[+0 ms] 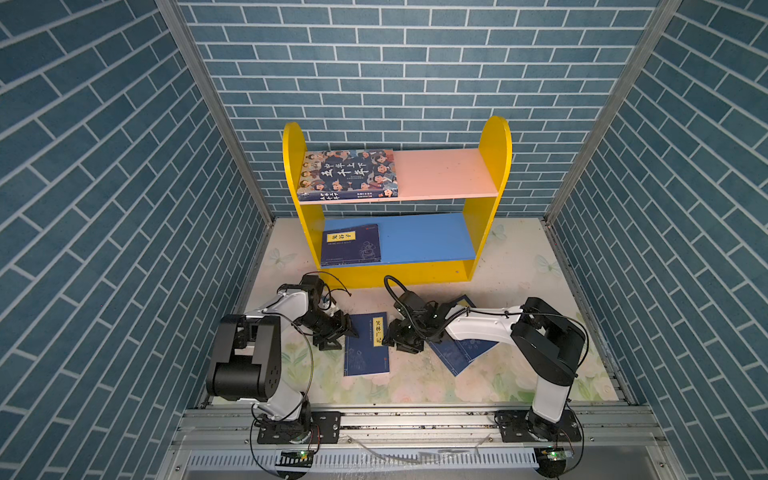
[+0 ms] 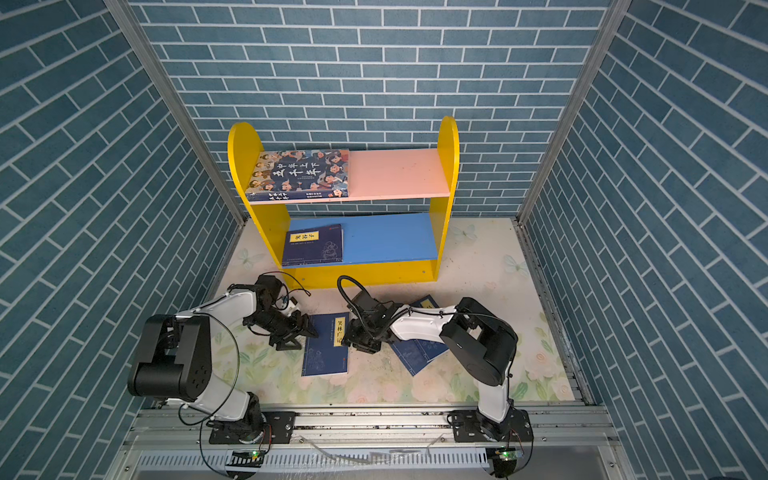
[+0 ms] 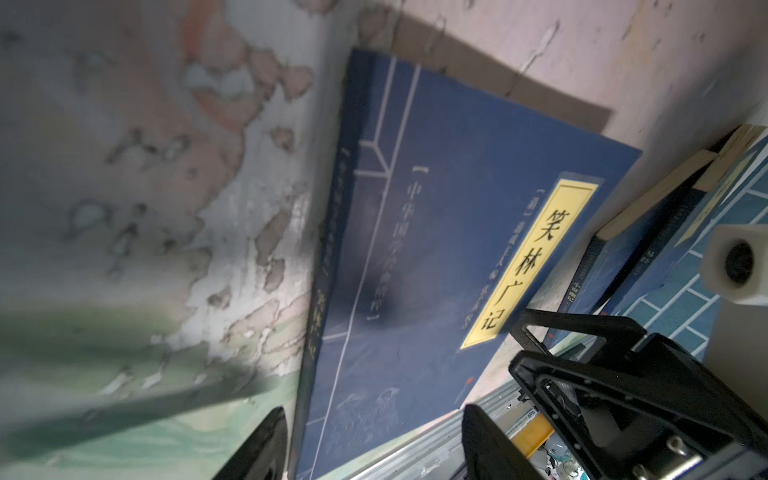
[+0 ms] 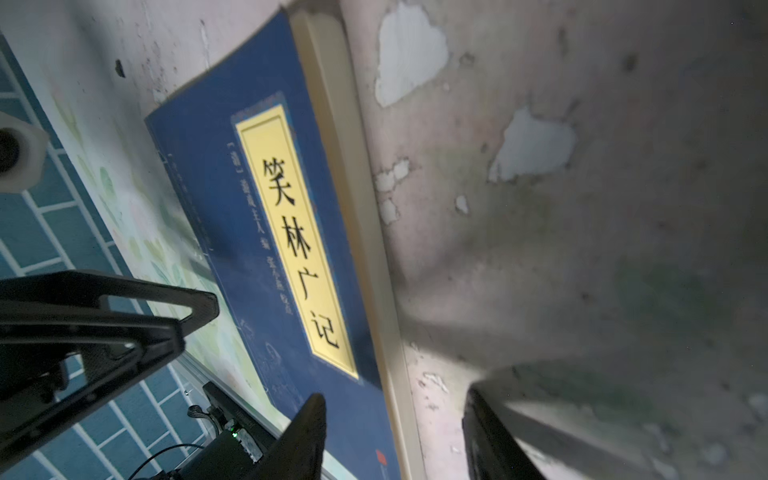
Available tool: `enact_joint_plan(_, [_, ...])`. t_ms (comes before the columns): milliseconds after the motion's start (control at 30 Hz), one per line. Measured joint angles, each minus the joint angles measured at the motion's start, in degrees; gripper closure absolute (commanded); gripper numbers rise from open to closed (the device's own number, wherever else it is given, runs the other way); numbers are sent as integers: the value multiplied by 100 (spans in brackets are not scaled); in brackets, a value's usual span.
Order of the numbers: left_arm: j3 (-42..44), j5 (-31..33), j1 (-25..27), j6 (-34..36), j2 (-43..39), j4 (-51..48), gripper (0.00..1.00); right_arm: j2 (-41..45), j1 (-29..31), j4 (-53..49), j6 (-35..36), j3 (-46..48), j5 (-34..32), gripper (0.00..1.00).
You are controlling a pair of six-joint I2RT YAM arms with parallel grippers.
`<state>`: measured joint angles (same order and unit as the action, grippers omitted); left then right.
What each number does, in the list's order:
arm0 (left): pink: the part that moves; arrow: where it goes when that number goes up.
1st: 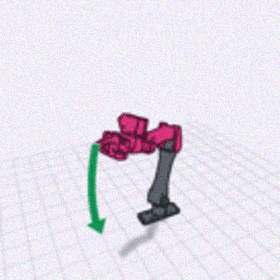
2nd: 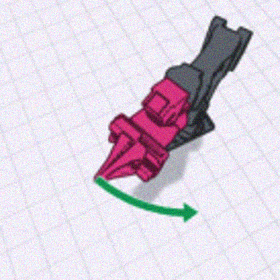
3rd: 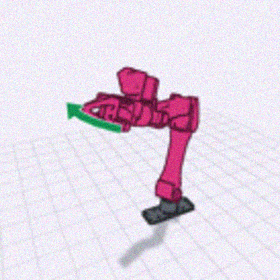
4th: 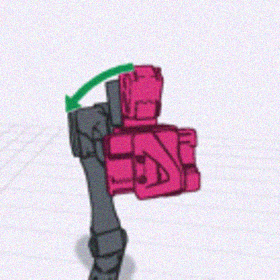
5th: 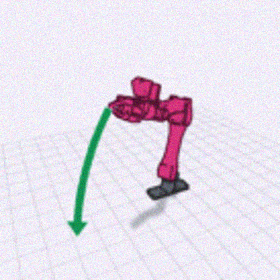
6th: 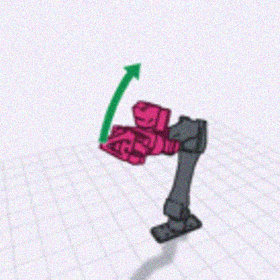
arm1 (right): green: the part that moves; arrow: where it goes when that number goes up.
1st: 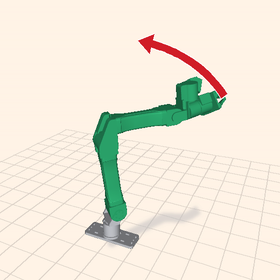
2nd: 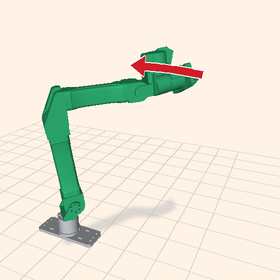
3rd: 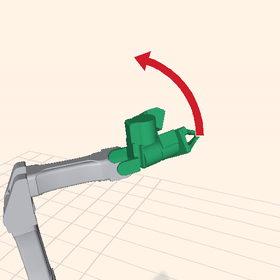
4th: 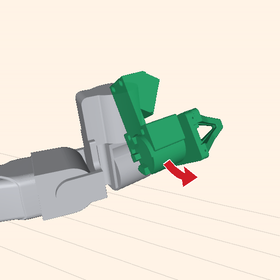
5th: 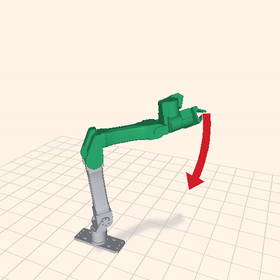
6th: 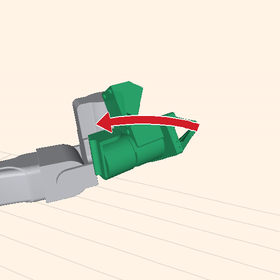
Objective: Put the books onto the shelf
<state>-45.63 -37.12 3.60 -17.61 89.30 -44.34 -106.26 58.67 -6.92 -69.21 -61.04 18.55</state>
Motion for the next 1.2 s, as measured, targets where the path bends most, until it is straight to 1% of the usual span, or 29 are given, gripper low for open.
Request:
enact_joint_plan(133, [205,-17,157,-20,-9,227,31,0,-59,219,0,109,138,45])
enact_joint_plan(333, [173,7,382,-15,28,264,32,-4,-127,433,-2,201,313,44])
enact_joint_plan(567, [116,-321,389,-17,219,361,33,-63,-160,514,0,201,553,44])
enact_joint_plan(867, [363,-651,293,-232,105,739,34,-48,-229,791,-11,369,756,44])
enact_joint_plan(1200, [428,-573,249,-192,13,785,36,-17,-247,852,-85,437,732,45])
